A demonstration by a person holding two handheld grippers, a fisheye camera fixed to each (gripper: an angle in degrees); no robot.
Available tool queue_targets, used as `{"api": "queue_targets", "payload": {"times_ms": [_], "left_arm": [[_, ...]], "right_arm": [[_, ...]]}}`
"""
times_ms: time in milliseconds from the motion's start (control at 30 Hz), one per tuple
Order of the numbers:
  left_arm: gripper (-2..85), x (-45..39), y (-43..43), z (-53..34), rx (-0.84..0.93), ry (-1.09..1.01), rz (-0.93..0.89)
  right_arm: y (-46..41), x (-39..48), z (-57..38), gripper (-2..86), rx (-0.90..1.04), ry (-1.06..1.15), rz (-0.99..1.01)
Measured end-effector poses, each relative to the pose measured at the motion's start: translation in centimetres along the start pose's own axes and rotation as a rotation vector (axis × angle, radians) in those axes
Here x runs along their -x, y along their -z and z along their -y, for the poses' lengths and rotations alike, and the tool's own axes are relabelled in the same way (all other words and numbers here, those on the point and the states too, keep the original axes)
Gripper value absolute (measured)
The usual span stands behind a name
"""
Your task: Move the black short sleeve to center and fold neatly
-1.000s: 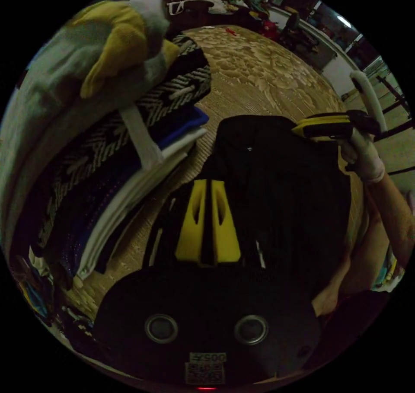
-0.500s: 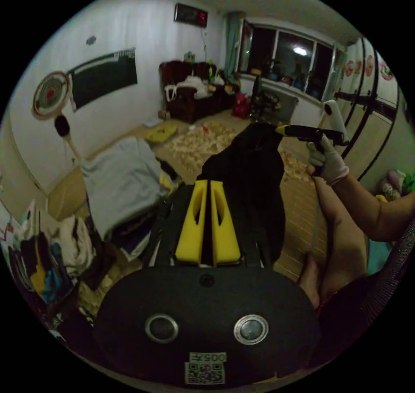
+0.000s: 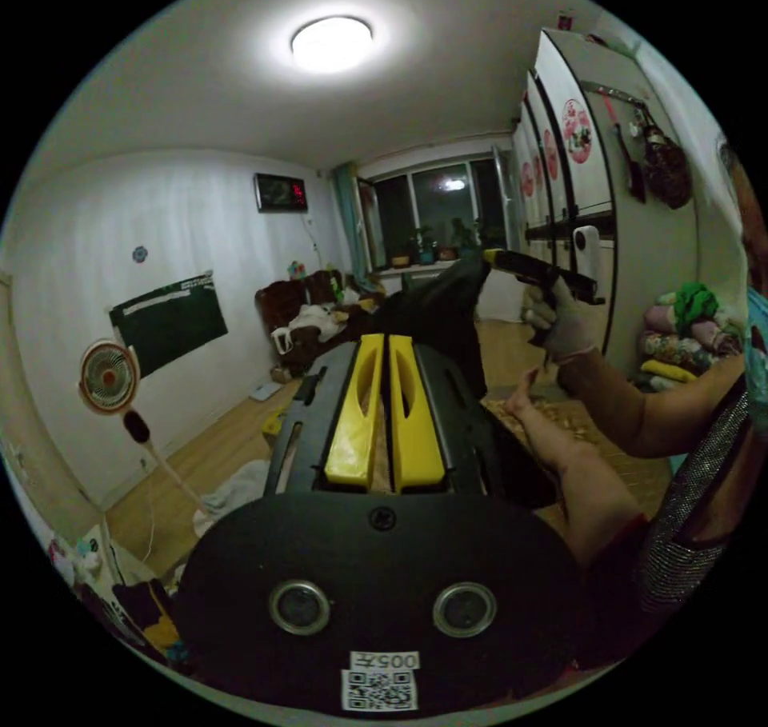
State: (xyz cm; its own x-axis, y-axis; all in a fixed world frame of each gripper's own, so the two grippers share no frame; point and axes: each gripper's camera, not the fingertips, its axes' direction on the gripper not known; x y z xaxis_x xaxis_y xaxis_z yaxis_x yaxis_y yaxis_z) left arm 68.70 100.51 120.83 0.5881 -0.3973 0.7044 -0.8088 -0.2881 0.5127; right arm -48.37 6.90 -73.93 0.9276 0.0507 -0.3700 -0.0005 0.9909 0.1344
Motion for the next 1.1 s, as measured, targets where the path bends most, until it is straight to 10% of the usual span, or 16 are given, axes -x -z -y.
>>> {"api": "queue_targets", "payload": {"times_ms": [467, 1100], "left_arm": [[0.3, 0.4, -0.2, 2.2, -0.030, -0.011, -0.438], [-0.6, 23.6, -39.1, -16.9, 0.396, 0.612, -0.013]], "right_arm": [[10.0, -0.2, 4.0, -1.0, -0.036, 0.124, -0.065], [-26.9, -31.5, -14.5, 3.3, 0.735, -0.397, 0.006]]}}
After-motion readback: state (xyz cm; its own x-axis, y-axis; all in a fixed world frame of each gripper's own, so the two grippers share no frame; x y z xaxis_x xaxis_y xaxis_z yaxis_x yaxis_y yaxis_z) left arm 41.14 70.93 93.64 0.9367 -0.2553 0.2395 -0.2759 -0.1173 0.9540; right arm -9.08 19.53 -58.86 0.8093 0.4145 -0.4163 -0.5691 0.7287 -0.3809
